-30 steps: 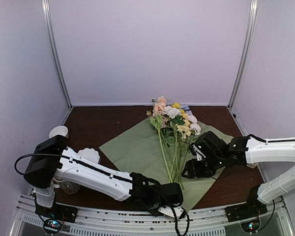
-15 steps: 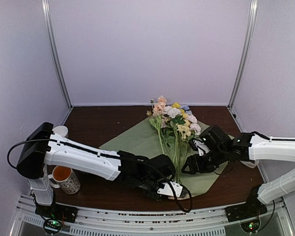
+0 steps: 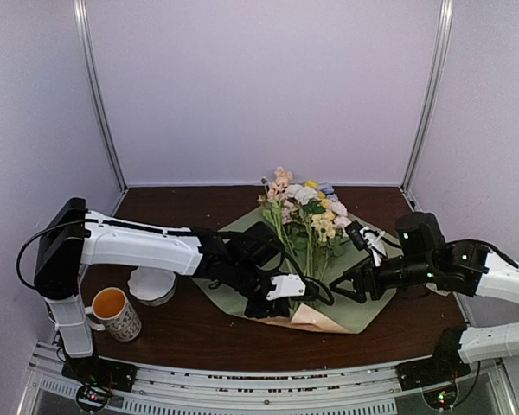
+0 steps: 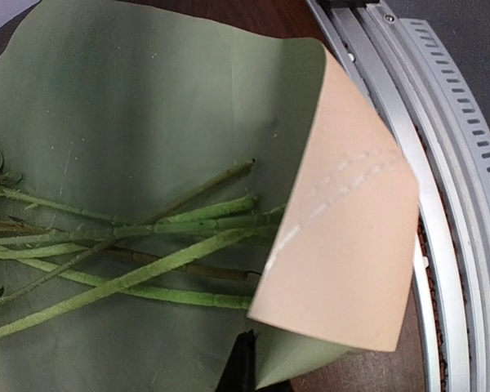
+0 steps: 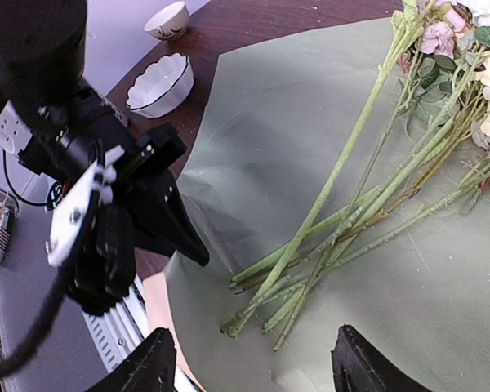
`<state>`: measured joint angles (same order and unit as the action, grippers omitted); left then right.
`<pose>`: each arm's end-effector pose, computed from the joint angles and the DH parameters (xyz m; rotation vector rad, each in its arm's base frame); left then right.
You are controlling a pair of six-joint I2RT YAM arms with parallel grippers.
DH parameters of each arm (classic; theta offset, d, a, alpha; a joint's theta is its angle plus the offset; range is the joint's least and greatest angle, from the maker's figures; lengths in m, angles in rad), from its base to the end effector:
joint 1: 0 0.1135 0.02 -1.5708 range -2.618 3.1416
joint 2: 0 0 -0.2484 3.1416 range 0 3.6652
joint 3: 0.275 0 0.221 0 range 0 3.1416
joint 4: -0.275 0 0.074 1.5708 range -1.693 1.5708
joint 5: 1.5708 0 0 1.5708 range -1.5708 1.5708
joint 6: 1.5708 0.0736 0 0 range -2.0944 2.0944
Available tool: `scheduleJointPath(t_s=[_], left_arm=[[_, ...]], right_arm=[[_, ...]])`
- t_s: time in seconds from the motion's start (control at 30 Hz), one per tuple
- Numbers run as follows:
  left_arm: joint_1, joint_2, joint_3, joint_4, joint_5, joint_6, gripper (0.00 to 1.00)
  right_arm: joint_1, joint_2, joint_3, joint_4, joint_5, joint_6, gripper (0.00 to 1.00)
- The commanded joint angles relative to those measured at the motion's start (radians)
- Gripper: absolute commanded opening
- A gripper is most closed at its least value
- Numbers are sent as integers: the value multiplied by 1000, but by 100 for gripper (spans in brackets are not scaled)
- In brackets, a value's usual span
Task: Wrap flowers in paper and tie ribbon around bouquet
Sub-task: Pass from the left arm to the right
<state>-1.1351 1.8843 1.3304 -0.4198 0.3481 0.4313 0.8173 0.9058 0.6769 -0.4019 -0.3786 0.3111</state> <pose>0.1417 -0.3638 0.1705 1.9420 1.7503 -0.7078 0.1187 0.1663 0.2352 -0.8066 2.2089 1.0147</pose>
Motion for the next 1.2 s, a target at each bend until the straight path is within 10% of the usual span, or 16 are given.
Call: scheduleJointPath(t_s=[0.0, 0.4, 1.07, 1.17], left_arm=[[17, 17, 12, 33, 120, -35, 0], [37, 38, 7, 37, 148, -55, 0], [41, 29, -15, 19, 137, -53, 0], [44, 26, -17, 15, 141, -48, 0]], right_arm=[[16, -117, -192, 241, -35, 9, 64], [197, -88, -416, 577, -24, -43, 67], [357, -45, -311, 335, 234, -97, 69], [355, -16, -321, 380, 206, -106, 56]])
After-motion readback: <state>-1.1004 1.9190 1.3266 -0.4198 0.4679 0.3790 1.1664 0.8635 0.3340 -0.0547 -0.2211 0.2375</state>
